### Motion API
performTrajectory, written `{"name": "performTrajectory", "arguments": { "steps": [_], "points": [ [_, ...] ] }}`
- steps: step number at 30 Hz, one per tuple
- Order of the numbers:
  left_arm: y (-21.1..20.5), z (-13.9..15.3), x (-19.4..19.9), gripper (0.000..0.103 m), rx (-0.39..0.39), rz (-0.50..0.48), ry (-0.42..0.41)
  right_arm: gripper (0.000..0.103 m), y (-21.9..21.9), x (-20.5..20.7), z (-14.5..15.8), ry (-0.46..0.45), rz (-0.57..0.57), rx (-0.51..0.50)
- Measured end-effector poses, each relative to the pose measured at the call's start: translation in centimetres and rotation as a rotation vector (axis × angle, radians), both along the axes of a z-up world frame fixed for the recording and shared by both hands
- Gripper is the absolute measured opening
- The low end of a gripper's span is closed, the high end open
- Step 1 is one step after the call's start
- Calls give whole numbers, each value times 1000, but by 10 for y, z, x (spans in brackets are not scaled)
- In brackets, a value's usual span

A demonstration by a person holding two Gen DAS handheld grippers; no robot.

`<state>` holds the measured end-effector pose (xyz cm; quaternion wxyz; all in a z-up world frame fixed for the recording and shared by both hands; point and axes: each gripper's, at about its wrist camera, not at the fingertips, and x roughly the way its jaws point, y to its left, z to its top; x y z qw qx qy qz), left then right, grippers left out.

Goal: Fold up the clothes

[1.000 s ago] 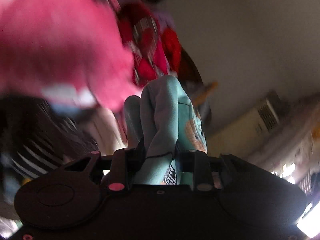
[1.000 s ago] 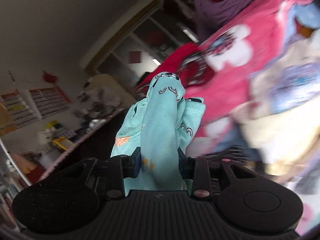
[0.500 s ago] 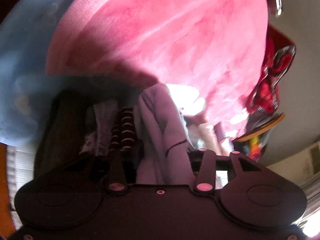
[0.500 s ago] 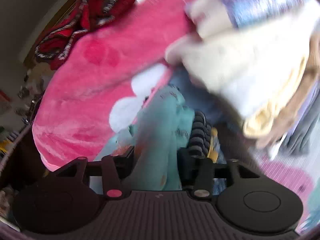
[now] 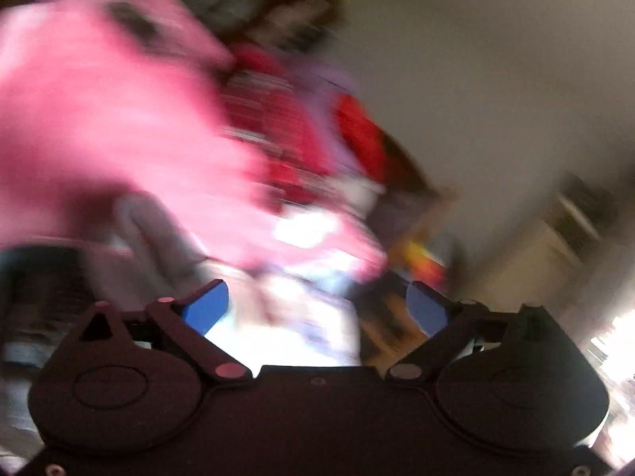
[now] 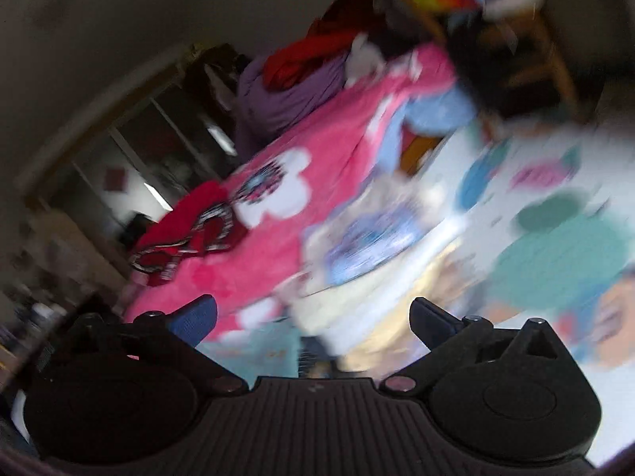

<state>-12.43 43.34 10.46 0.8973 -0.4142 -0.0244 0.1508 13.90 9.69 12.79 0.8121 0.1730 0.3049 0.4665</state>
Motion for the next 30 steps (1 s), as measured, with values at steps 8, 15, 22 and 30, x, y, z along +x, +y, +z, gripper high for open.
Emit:
{"name": "performTrajectory", "arguments": {
  "steps": [8, 15, 22, 30],
  "points": [
    [-173, 180, 89, 103, 381, -386, 77, 103, -153, -75, 107, -335, -202, -406],
    [-335, 125, 134, 103, 428, -594, 252, 103, -298, -132, 76, -157, -518, -562],
    [-430, -14, 151, 103, 542, -729, 654, 103, -382, -152, -29, 145, -718, -606],
    [-475, -38, 150, 103, 635, -786, 773, 103, -382, -171, -76, 213, -737, -667]
  ]
}}
